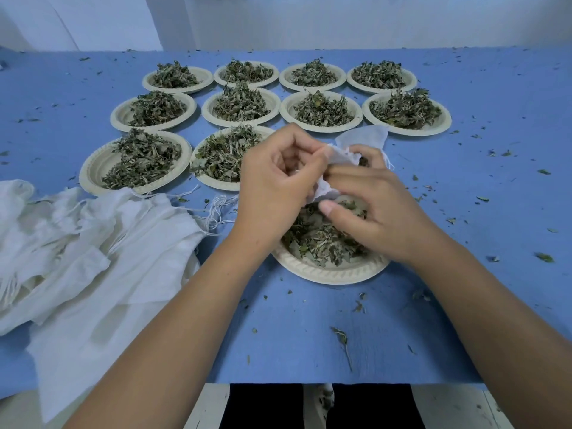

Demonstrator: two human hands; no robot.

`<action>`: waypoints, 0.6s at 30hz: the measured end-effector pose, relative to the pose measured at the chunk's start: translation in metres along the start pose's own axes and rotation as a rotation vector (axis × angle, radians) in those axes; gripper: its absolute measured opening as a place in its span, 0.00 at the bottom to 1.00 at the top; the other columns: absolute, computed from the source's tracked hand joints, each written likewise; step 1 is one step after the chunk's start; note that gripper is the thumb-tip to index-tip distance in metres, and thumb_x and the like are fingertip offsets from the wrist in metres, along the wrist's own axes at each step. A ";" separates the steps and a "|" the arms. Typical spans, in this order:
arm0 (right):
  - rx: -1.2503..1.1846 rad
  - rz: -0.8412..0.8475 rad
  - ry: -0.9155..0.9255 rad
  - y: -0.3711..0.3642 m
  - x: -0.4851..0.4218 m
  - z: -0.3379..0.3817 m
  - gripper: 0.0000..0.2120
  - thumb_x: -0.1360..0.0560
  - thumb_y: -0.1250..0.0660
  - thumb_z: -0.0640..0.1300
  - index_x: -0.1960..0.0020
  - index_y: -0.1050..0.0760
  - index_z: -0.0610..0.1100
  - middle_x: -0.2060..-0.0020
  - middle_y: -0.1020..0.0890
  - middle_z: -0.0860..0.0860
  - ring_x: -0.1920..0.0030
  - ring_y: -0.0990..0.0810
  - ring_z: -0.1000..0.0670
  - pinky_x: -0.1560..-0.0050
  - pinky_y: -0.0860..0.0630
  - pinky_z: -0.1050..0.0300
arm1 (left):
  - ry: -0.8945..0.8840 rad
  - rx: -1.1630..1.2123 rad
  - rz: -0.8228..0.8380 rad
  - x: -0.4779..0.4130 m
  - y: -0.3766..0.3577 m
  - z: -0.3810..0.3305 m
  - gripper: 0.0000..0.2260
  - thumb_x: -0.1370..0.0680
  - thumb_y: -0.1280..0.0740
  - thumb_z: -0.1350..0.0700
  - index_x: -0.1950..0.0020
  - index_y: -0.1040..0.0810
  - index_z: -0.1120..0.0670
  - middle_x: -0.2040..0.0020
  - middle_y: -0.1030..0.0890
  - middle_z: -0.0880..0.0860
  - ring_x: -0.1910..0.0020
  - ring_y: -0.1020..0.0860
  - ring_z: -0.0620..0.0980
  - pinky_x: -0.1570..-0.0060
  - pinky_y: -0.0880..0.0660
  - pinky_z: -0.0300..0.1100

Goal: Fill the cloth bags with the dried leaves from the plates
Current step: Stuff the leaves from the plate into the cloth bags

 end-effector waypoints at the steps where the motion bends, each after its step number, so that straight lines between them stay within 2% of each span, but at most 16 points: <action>1: -0.033 -0.111 -0.009 0.013 0.000 -0.001 0.14 0.24 0.42 0.45 0.56 0.19 0.40 0.56 0.17 0.53 0.52 0.21 0.54 0.33 0.38 0.50 | 0.001 -0.005 -0.042 0.000 0.004 0.001 0.11 0.23 0.31 0.64 0.61 0.23 0.50 0.74 0.25 0.46 0.78 0.28 0.40 0.76 0.32 0.32; 3: -0.129 -0.350 -0.071 0.038 0.005 -0.009 0.15 0.24 0.42 0.42 0.60 0.19 0.39 0.57 0.17 0.50 0.53 0.20 0.51 0.40 0.30 0.48 | 0.011 -0.006 -0.127 -0.002 0.013 0.004 0.09 0.22 0.32 0.63 0.60 0.23 0.52 0.73 0.24 0.46 0.78 0.28 0.42 0.76 0.31 0.34; 5: -0.167 -0.435 -0.199 0.045 0.008 -0.022 0.14 0.24 0.41 0.41 0.63 0.21 0.39 0.62 0.19 0.48 0.58 0.21 0.49 0.51 0.27 0.48 | 0.027 0.009 -0.193 -0.002 0.020 0.006 0.08 0.22 0.32 0.63 0.60 0.23 0.54 0.73 0.24 0.46 0.78 0.28 0.42 0.76 0.31 0.34; 6: -0.145 -0.364 -0.277 0.038 0.005 -0.029 0.12 0.25 0.40 0.43 0.62 0.21 0.39 0.62 0.20 0.49 0.59 0.23 0.49 0.55 0.27 0.50 | 0.029 0.011 -0.208 -0.002 0.021 0.007 0.07 0.22 0.32 0.63 0.60 0.24 0.55 0.73 0.24 0.46 0.78 0.28 0.42 0.76 0.31 0.34; 7: -0.089 -0.213 -0.344 0.023 0.003 -0.034 0.10 0.25 0.38 0.46 0.57 0.21 0.41 0.59 0.21 0.51 0.57 0.24 0.50 0.55 0.28 0.53 | 0.029 0.004 -0.211 -0.002 0.021 0.006 0.07 0.22 0.32 0.64 0.59 0.24 0.55 0.72 0.24 0.45 0.78 0.28 0.42 0.76 0.31 0.34; 9: 0.026 0.160 -0.367 -0.015 0.004 -0.036 0.13 0.23 0.36 0.51 0.42 0.23 0.47 0.47 0.24 0.54 0.45 0.27 0.54 0.45 0.31 0.58 | 0.029 -0.014 -0.204 -0.002 0.019 0.005 0.07 0.22 0.32 0.63 0.59 0.24 0.56 0.72 0.24 0.45 0.77 0.28 0.42 0.75 0.31 0.34; 11: 0.031 0.393 -0.283 -0.040 0.008 -0.031 0.18 0.23 0.34 0.50 0.35 0.27 0.49 0.37 0.28 0.54 0.35 0.33 0.55 0.34 0.37 0.61 | 0.034 -0.006 -0.207 -0.002 0.020 0.005 0.07 0.22 0.32 0.63 0.60 0.24 0.56 0.73 0.25 0.45 0.77 0.28 0.43 0.75 0.30 0.35; 13: -0.040 0.436 -0.225 -0.043 0.008 -0.024 0.17 0.24 0.32 0.48 0.37 0.25 0.46 0.38 0.25 0.53 0.35 0.31 0.56 0.33 0.38 0.65 | 0.036 0.009 -0.217 -0.002 0.021 0.005 0.08 0.22 0.32 0.63 0.60 0.24 0.55 0.73 0.25 0.45 0.78 0.28 0.43 0.75 0.30 0.36; 15: -0.129 0.444 -0.220 -0.037 0.009 -0.023 0.14 0.25 0.31 0.46 0.39 0.22 0.46 0.42 0.23 0.55 0.38 0.29 0.58 0.34 0.36 0.65 | 0.037 0.005 -0.222 -0.002 0.022 0.005 0.08 0.22 0.32 0.63 0.60 0.24 0.55 0.73 0.24 0.45 0.77 0.28 0.43 0.75 0.30 0.35; 18: -0.063 0.471 -0.224 -0.031 0.012 -0.028 0.19 0.26 0.31 0.42 0.35 0.26 0.49 0.39 0.27 0.59 0.35 0.33 0.57 0.32 0.40 0.66 | 0.039 0.002 -0.214 -0.002 0.021 0.005 0.08 0.22 0.32 0.63 0.60 0.24 0.55 0.73 0.24 0.45 0.77 0.28 0.43 0.75 0.30 0.35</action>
Point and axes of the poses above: each hand's wrist, its own x-axis away from the middle knuckle, its own y-axis out of the back of the hand, z = x × y, the point moved 8 cm from there along -x, towards the middle knuckle
